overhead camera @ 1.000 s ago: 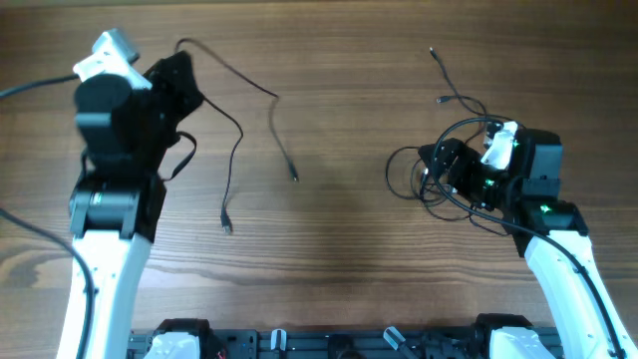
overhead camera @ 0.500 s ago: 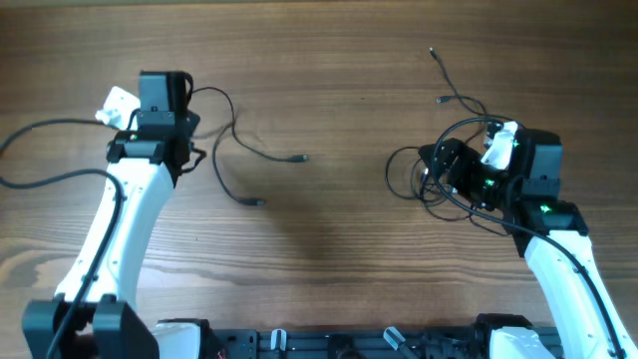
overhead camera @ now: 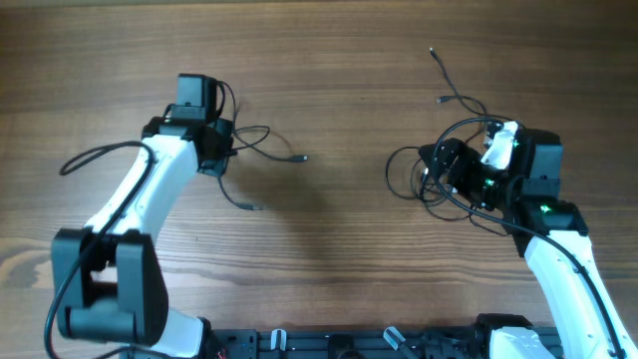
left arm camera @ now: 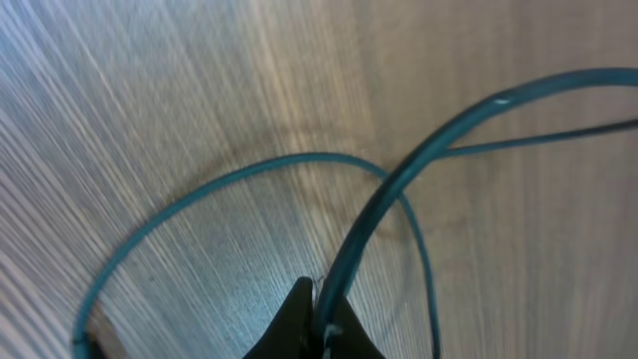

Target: Untangle cables

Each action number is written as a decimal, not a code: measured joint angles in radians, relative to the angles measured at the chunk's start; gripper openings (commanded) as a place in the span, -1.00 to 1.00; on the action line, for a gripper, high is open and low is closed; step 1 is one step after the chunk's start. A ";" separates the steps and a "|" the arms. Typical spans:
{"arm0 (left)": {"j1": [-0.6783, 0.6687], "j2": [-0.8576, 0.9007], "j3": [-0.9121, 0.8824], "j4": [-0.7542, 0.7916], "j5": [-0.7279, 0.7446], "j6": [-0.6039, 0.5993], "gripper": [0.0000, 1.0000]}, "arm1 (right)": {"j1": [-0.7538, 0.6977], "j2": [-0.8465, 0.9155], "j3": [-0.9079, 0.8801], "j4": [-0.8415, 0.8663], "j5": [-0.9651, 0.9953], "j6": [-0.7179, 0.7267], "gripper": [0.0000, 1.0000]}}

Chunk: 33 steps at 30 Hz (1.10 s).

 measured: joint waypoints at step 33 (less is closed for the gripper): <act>-0.079 0.133 0.000 0.323 -0.030 0.089 0.74 | 0.000 0.000 0.000 0.000 0.000 0.000 0.99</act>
